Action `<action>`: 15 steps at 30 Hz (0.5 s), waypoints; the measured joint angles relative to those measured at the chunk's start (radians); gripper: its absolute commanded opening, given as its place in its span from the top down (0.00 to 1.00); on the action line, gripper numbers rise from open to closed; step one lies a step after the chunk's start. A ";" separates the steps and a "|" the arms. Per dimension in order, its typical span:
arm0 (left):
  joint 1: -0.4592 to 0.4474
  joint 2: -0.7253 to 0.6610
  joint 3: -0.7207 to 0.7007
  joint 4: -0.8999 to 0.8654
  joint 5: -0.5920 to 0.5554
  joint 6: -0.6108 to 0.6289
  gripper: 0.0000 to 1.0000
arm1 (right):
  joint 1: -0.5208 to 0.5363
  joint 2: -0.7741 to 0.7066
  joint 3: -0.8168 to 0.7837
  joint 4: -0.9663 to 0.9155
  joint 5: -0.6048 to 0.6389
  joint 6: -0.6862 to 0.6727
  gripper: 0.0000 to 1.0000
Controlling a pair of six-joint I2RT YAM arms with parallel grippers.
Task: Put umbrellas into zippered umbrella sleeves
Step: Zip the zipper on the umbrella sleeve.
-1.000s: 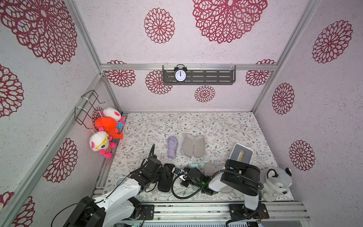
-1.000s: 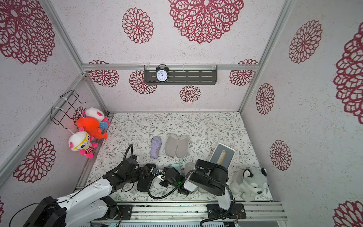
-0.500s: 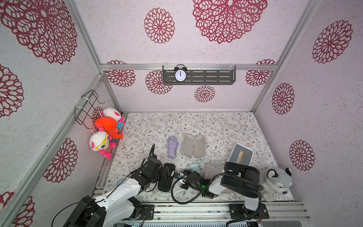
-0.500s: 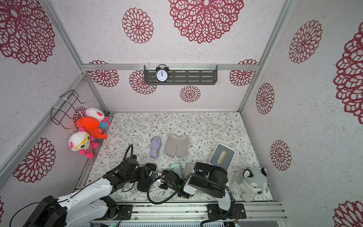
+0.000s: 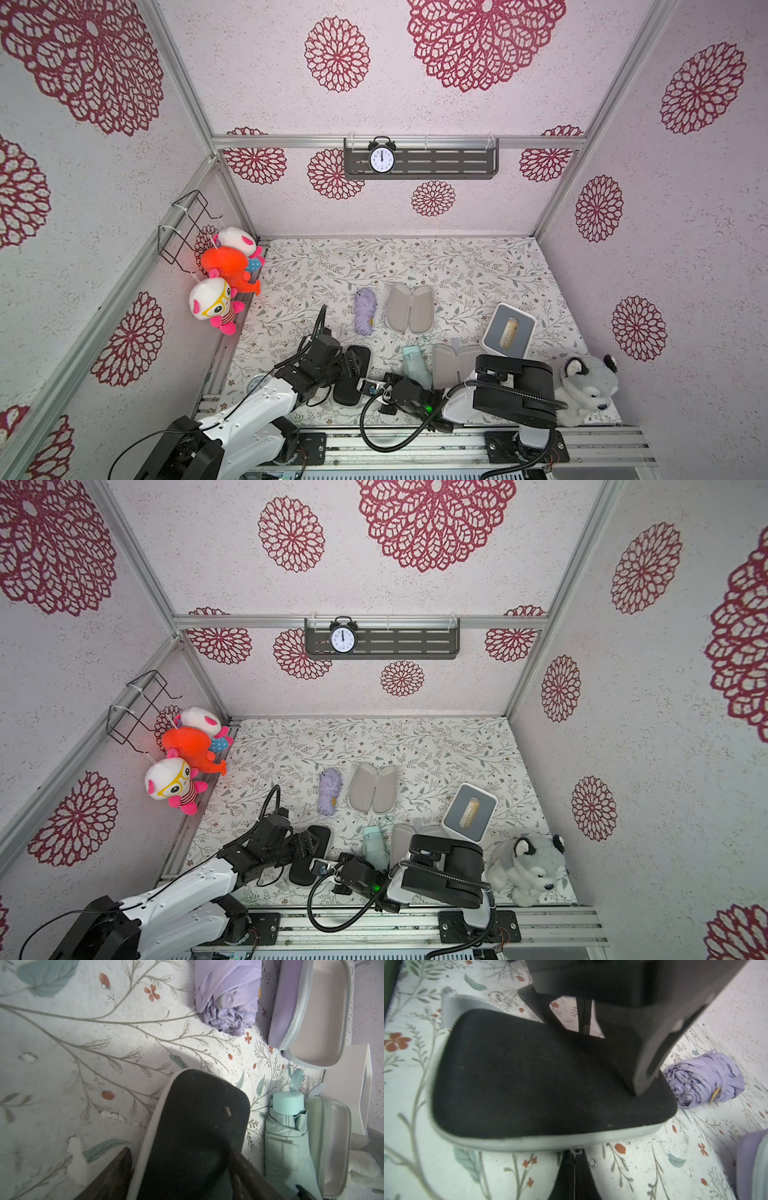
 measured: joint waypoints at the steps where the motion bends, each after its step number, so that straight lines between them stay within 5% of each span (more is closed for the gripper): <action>1: 0.000 -0.002 -0.002 0.000 0.000 -0.001 0.26 | 0.011 0.000 0.000 -0.001 0.004 0.005 1.00; 15: 0.002 -0.026 -0.026 0.026 0.006 -0.021 0.29 | 0.140 -0.011 0.013 -0.042 0.050 0.063 1.00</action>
